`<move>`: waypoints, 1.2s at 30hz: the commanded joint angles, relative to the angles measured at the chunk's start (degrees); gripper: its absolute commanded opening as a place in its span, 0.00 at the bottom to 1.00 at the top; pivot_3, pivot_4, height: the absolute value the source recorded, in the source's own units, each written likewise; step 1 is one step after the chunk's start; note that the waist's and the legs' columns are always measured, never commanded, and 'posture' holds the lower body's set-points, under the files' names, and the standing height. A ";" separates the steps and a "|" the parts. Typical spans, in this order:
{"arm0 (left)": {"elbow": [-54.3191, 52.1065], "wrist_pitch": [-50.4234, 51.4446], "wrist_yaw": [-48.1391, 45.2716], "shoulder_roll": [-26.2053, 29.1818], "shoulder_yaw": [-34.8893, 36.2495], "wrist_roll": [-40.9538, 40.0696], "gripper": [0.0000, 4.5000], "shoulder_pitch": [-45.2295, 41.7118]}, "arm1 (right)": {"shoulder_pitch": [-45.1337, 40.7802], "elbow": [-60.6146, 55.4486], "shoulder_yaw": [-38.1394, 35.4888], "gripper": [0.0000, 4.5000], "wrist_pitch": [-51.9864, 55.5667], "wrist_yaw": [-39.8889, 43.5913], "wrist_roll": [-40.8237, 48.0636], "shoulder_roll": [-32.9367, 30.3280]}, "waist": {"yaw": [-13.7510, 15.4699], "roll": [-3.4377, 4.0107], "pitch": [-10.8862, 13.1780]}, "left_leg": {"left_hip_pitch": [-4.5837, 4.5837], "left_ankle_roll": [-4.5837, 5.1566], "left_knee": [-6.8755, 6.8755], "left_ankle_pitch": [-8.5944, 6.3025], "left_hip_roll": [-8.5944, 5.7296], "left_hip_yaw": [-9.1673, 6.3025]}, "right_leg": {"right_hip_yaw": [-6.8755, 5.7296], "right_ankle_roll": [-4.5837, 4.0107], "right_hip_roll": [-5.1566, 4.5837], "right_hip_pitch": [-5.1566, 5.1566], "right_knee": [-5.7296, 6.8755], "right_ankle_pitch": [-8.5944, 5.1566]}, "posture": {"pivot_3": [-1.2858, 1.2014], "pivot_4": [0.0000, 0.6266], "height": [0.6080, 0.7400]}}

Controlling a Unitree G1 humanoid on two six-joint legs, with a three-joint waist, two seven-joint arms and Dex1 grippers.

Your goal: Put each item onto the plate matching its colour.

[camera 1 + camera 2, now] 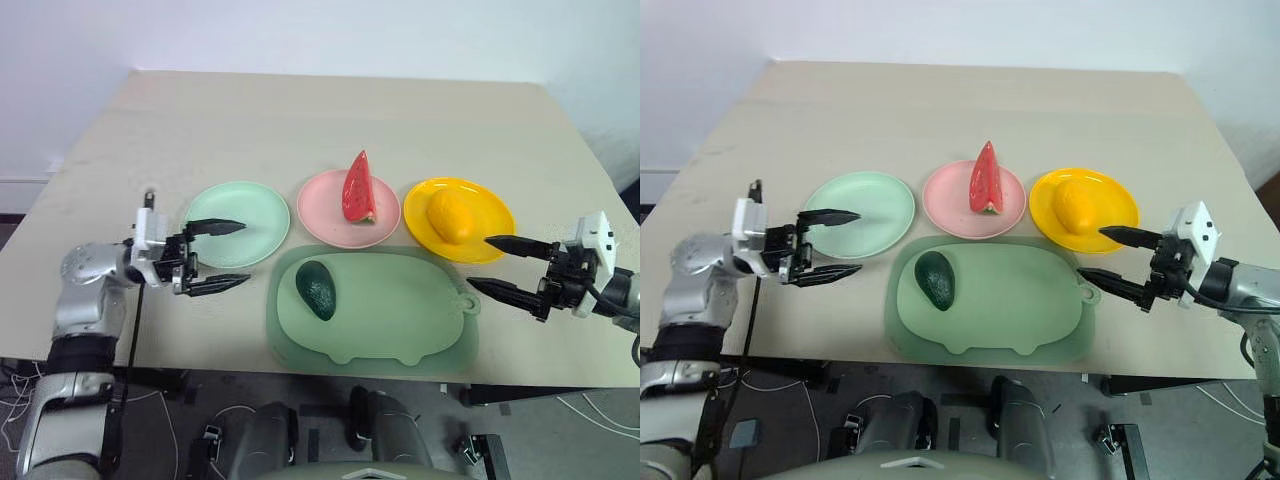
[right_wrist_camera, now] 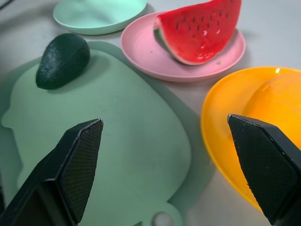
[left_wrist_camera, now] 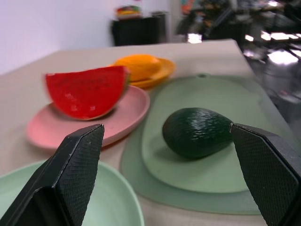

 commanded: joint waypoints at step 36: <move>27.64 -25.61 -0.76 -5.01 -54.00 -12.98 1.00 -30.83 | 17.94 -15.56 -3.19 0.99 -8.02 -4.47 -0.89 4.93 | -0.10 -0.10 0.04 | -0.03 0.09 0.09 -0.05 -0.03 -0.13 | 0.01 0.02 0.00 0.06 -0.02 -0.02 | 0.52 0.24 0.97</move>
